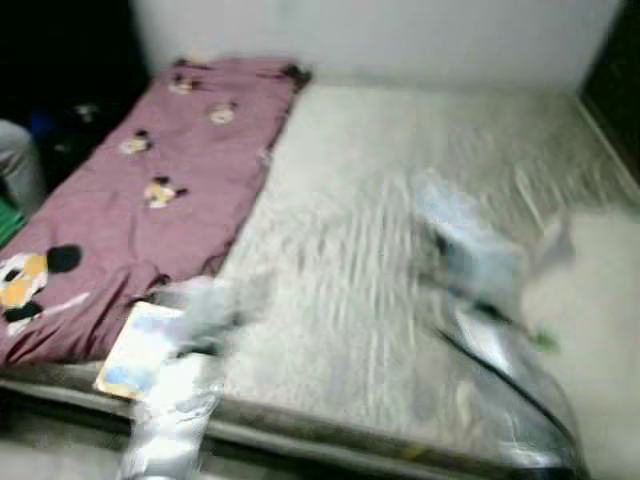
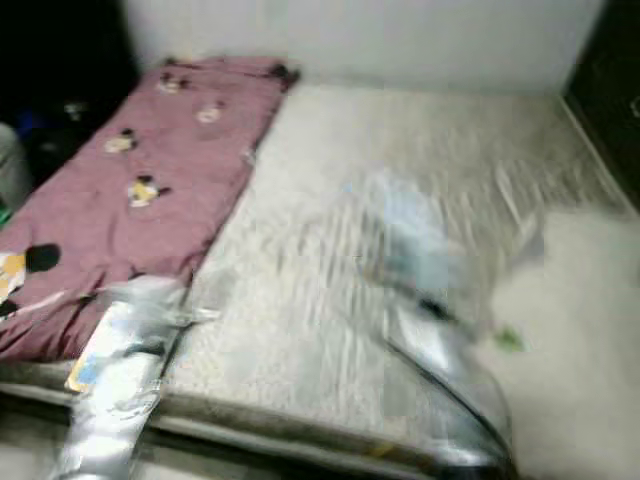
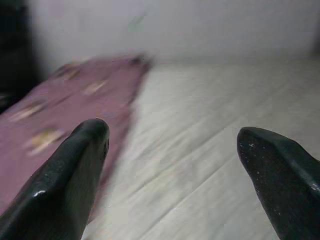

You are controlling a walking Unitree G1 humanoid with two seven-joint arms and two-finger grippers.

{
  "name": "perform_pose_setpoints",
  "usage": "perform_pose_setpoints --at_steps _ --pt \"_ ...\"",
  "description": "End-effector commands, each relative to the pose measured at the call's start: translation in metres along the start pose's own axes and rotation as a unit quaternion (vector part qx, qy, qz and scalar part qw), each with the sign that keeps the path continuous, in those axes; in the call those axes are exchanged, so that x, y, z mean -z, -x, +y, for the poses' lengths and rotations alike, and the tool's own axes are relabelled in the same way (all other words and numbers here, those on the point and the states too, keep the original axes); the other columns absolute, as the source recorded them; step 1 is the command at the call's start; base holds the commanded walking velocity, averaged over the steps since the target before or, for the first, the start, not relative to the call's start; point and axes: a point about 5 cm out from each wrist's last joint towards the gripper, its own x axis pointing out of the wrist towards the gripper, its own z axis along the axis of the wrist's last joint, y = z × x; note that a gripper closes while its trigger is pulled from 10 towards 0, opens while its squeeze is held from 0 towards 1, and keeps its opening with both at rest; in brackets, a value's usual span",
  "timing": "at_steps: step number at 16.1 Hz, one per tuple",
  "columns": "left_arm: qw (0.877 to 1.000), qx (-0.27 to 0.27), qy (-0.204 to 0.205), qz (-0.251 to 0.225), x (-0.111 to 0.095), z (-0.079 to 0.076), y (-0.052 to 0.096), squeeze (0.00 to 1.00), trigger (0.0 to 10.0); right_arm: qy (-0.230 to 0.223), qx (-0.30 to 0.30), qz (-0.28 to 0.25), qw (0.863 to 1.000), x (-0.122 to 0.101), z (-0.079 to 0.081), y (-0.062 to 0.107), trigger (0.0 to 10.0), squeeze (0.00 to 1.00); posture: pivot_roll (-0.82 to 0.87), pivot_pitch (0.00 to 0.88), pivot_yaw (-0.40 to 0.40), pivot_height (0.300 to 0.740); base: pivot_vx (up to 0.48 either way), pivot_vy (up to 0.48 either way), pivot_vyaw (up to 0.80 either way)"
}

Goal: Clean up the room

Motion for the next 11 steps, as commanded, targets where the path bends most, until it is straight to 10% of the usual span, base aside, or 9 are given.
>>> perform_pose_setpoints --at_steps 1,11 --pt "0.998 -0.037 -0.025 0.034 0.012 0.027 0.014 0.00 10.0 -0.015 -0.053 -0.040 0.998 -0.019 0.033 -0.009 10.0 0.00 0.05 0.000 0.034 0.740 0.000 0.000 0.00" --pt "0.999 -0.015 -0.009 0.051 0.015 0.021 0.010 0.00 10.0 0.007 -0.046 -0.037 0.998 -0.013 0.031 -0.007 10.0 0.00 0.05 0.000 0.040 0.740 0.000 0.000 0.00"
